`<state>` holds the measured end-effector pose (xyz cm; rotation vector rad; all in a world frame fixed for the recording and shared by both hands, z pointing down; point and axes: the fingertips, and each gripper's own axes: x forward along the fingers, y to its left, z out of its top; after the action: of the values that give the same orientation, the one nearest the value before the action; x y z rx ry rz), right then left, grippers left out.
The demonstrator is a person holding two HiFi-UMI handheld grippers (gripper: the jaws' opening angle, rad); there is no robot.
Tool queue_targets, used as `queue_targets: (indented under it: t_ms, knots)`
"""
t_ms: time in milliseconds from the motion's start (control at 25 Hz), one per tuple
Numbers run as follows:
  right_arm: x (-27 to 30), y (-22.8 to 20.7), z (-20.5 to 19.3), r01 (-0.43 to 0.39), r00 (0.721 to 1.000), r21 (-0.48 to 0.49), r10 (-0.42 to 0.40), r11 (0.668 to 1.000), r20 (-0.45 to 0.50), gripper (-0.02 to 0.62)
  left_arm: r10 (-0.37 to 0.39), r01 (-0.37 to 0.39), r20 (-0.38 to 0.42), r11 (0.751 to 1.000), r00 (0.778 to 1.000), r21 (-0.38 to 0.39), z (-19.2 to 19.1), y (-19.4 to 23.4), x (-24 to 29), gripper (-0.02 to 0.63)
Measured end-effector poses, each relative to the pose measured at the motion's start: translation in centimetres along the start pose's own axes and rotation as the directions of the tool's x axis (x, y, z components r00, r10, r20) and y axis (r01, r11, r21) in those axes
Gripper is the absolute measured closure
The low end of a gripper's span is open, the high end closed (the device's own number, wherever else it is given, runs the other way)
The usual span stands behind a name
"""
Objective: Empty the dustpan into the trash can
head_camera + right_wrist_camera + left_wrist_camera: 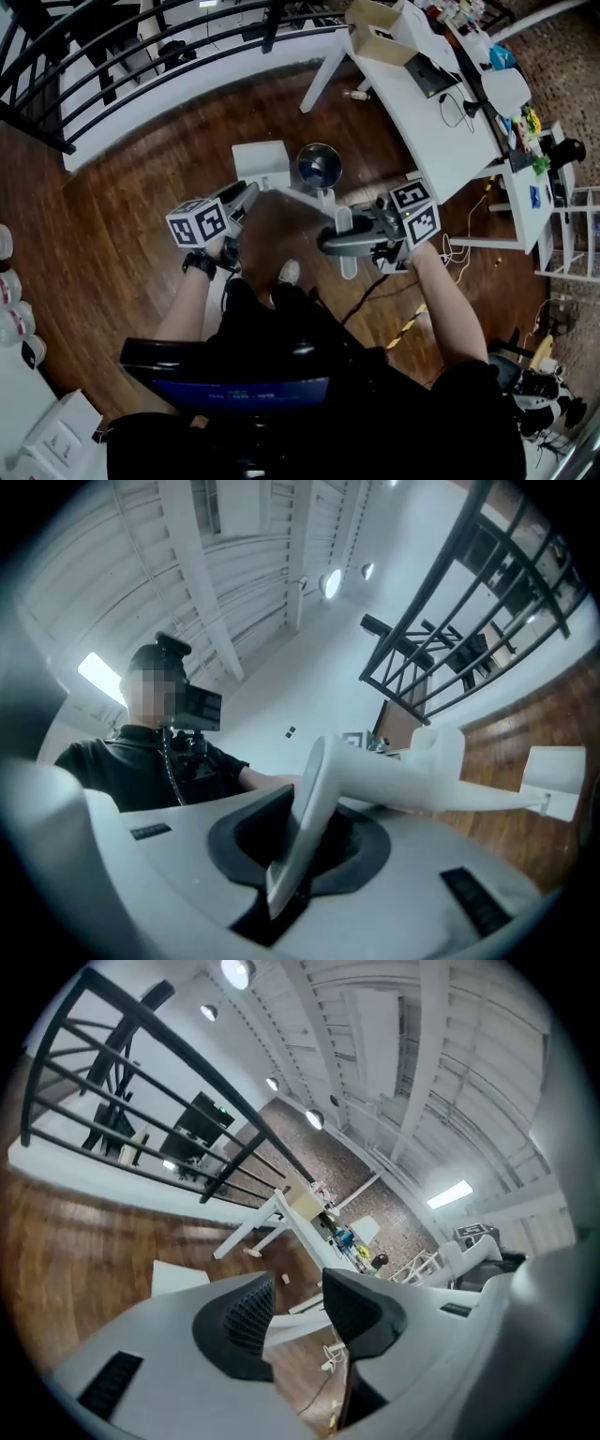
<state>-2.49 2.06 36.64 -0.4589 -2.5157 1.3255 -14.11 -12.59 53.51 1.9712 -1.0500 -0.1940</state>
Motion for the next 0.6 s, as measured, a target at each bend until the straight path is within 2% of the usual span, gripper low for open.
queue_targets:
  t_ms: [120,200,240,320,400,440,480,600]
  knots:
    - [0.5,1.5,0.0,0.013,0.999,-0.047,-0.015,0.999,-0.042,0.537,-0.033,0.032,-0.001,0.984,0.999,-0.178,-1.4,0.7,1.2,0.417]
    - [0.2,2.6,0.4,0.021,0.999,-0.070,-0.023,0.997,-0.041,0.535,-0.070,0.075,0.025,0.940,0.997,-0.334,-2.1,0.7,1.8,0.394]
    - [-0.1,3.2,0.8,0.024,0.999,-0.080,-0.027,0.996,-0.037,0.534,-0.092,0.102,0.044,0.904,0.995,-0.416,-2.4,0.7,2.0,0.391]
    - [-0.9,4.4,1.4,0.023,0.999,-0.098,-0.026,0.995,-0.029,0.534,-0.114,0.152,0.101,0.805,0.988,-0.574,-3.0,0.9,2.5,0.368]
    - [-1.5,5.3,1.8,0.016,1.000,-0.116,-0.018,0.993,-0.017,0.534,-0.086,0.180,0.167,0.692,0.982,-0.699,-3.5,1.7,2.9,0.368]
    - [-1.7,5.5,1.9,0.012,1.000,-0.124,-0.013,0.992,-0.007,0.534,-0.067,0.180,0.181,0.653,0.981,-0.736,-4.0,2.2,3.2,0.368]
    - [-1.7,5.7,2.0,0.010,1.000,-0.132,-0.009,0.991,0.002,0.534,-0.055,0.173,0.179,0.631,0.982,-0.756,-4.5,2.6,3.5,0.368]
    - [-1.1,6.3,2.8,0.005,1.000,-0.154,-0.002,0.988,0.017,0.532,-0.065,0.152,0.142,0.603,0.988,-0.783,-5.6,2.6,4.5,0.368]
